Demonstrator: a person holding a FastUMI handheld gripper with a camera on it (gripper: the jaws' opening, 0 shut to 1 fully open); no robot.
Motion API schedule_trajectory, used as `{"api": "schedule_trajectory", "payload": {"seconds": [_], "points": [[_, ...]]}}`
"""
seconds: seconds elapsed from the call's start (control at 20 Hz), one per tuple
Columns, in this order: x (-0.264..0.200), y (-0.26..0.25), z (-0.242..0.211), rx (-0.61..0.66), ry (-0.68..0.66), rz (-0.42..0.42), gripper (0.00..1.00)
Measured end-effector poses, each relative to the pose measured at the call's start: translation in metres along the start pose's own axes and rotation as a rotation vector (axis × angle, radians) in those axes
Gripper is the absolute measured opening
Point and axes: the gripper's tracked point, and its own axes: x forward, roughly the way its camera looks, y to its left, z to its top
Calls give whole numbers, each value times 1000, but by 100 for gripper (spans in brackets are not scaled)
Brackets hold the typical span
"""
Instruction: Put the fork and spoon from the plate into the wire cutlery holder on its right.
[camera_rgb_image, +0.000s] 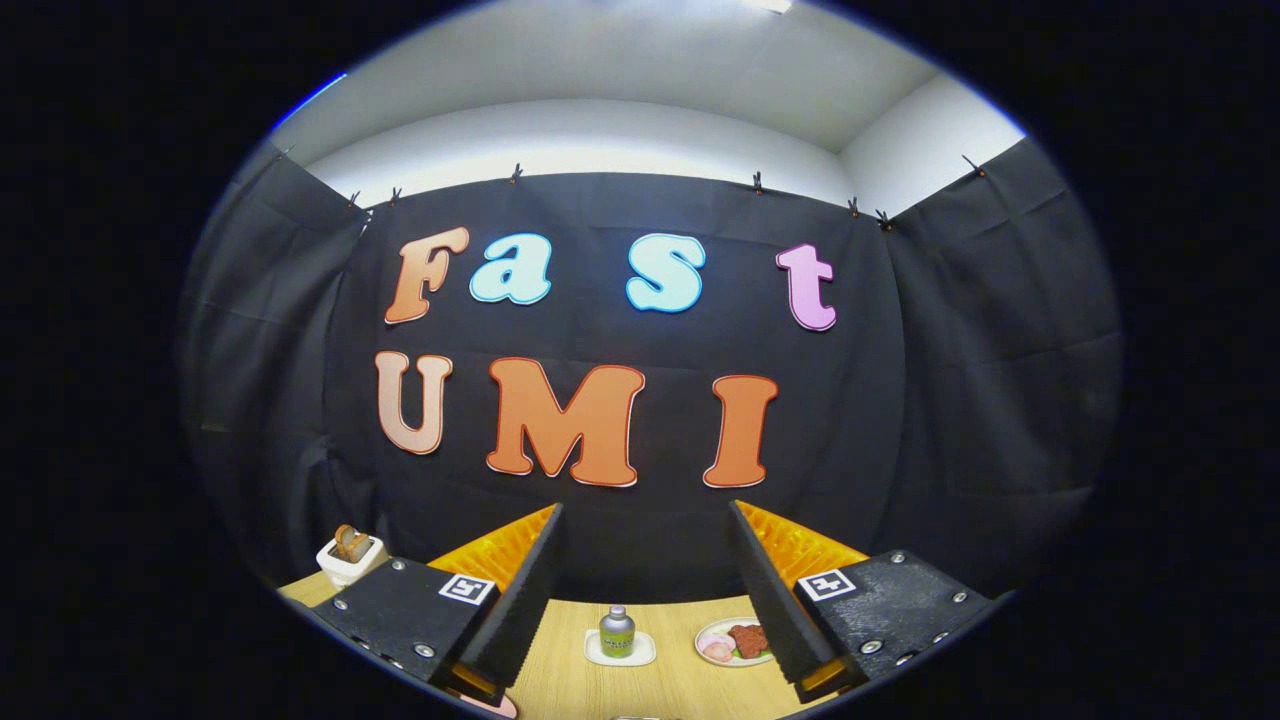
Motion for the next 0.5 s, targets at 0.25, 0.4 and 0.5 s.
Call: {"api": "schedule_trajectory", "payload": {"seconds": [0.25, 0.4, 0.5], "points": [[0, 3, -2, 36, -4, 2, 95], [0, 3, -1, 46, -15, -5, 94], [-1, 3, 0, 54, -20, -4, 94]]}}
